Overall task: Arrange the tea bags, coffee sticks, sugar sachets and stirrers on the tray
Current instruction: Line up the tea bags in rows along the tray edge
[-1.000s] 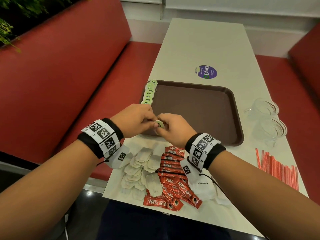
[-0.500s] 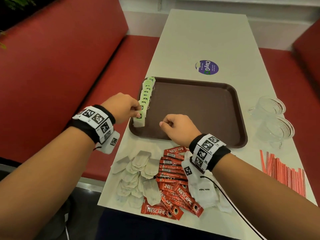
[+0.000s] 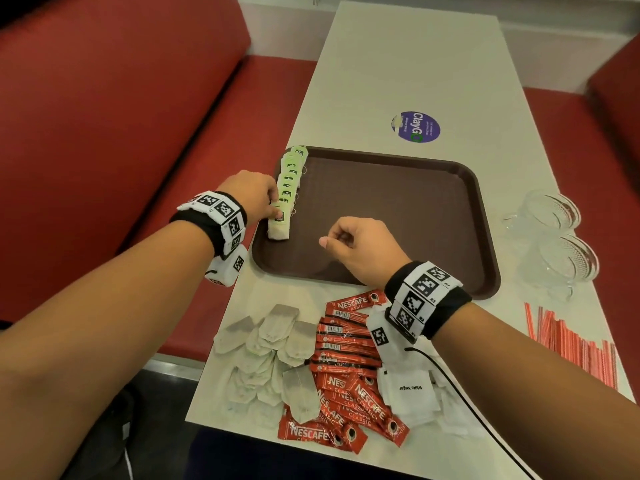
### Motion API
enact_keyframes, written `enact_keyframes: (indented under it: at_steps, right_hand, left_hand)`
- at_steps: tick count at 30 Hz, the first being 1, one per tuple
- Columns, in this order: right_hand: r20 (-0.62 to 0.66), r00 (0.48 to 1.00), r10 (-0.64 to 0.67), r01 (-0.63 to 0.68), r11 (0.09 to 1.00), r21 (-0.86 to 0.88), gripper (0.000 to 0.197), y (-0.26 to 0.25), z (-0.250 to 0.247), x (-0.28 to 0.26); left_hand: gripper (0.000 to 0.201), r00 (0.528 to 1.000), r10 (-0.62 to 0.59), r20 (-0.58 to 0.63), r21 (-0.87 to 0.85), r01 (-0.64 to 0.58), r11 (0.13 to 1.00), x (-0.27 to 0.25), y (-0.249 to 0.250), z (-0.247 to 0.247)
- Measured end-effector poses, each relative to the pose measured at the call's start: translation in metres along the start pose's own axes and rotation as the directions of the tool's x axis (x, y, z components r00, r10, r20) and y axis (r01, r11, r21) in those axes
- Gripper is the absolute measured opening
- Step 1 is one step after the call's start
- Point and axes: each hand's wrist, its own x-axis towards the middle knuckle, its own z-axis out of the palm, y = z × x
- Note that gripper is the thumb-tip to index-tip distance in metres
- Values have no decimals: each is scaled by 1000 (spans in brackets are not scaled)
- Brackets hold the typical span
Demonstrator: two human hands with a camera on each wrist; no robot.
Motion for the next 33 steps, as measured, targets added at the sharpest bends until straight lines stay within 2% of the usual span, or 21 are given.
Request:
enact_keyframes:
  at_steps: [2,5,7,9,11,14,16,21,22,24,25,27,30,33]
  right_hand:
    - [-17,1000,-1,1,1000,6,23,1,-1,1]
    - [-46,999,-17,17,1000,4,28,1,-1,3]
    - [-56,998,-29,29,1000,-8,30,-1,0,6]
    - [-84,996,-33,34,999,6,35,-5,-1,7]
    - [-130,991,-20,29,997,67,43,-10,-3,7]
    - [-180,983,32,13,970,241,54,-12,-1,11]
    - [-182,981,67,11,918,395,57,-13,1,13]
    - [-151,989,8,64,883,465,67,-24,1,8]
    - [-142,990,6,64,873,484,63,-24,1,8]
    - [-109,994,24,36,859,511,40,-23,-1,8]
    - [-86,996,35,14,862,506,26,-22,-4,7]
    - [-60,998,15,10,921,389,15,-16,-8,5]
    - [-69,995,-66,76,986,148,9,-6,-8,0]
    - [-117,990,-75,82,995,58,18,-3,-4,0]
  left_hand:
    - [35,999,24,-23,-16,-24,1000,-4,2,4]
    - [39,991,35,132,16,-37,999,-12,7,12]
    - [38,984,39,171,42,-47,998,-15,9,13]
    - [37,988,102,120,57,-109,992,-23,13,10]
    - [36,976,218,28,29,-219,975,-39,25,6]
    - [32,915,399,-64,-109,-403,908,-70,53,4]
    - [34,881,462,-100,-134,-472,871,-83,68,8]
    - [18,864,450,-226,-164,-489,857,-89,85,14]
    - [19,860,453,-232,-151,-493,857,-89,86,14]
    - [17,860,448,-245,-126,-487,864,-88,84,12]
    - [17,860,439,-262,-116,-479,870,-86,81,10]
    - [17,855,420,-304,-99,-467,879,-84,73,4]
    - [22,852,392,-346,-112,-453,885,-81,64,-5]
    - [22,847,394,-356,-128,-462,878,-80,60,-11]
